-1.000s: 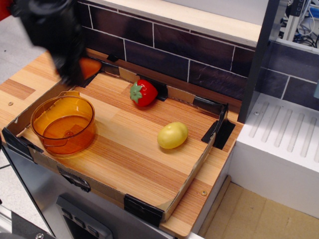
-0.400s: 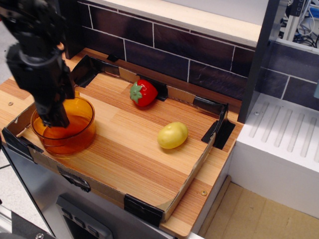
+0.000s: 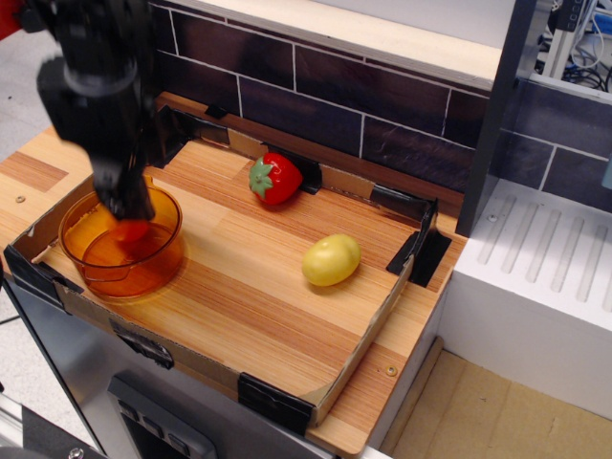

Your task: Put carrot in pot

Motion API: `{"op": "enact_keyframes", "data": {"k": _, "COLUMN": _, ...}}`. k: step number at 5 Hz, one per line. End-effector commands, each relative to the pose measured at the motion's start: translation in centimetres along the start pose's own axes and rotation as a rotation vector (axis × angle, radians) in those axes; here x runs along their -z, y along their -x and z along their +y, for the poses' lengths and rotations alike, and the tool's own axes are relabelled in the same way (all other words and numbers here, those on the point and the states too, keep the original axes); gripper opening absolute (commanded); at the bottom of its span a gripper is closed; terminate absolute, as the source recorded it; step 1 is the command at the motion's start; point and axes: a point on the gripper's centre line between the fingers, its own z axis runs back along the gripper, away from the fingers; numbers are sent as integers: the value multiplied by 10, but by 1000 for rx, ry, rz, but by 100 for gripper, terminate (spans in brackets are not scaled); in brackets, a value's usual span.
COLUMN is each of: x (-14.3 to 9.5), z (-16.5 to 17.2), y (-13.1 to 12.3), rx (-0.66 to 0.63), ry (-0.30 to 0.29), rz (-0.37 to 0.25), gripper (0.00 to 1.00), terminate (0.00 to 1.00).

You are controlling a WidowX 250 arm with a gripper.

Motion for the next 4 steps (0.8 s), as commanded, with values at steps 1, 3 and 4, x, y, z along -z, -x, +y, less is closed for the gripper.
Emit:
{"op": "enact_keyframes", "data": {"k": 1, "x": -70, "z": -24, "y": 7, "rx": -24, "ry": -14, "rz": 80, "gripper": 100, "terminate": 0}}
{"op": "enact_keyframes", "data": {"k": 3, "x": -76, "z": -30, "y": 14, "rx": -9, "ry": -12, "rz": 92, "gripper": 100, "terminate": 0}}
{"op": "enact_keyframes", "data": {"k": 4, "x": -76, "z": -30, "y": 14, "rx": -9, "ry": -12, "rz": 92, "gripper": 100, "terminate": 100}}
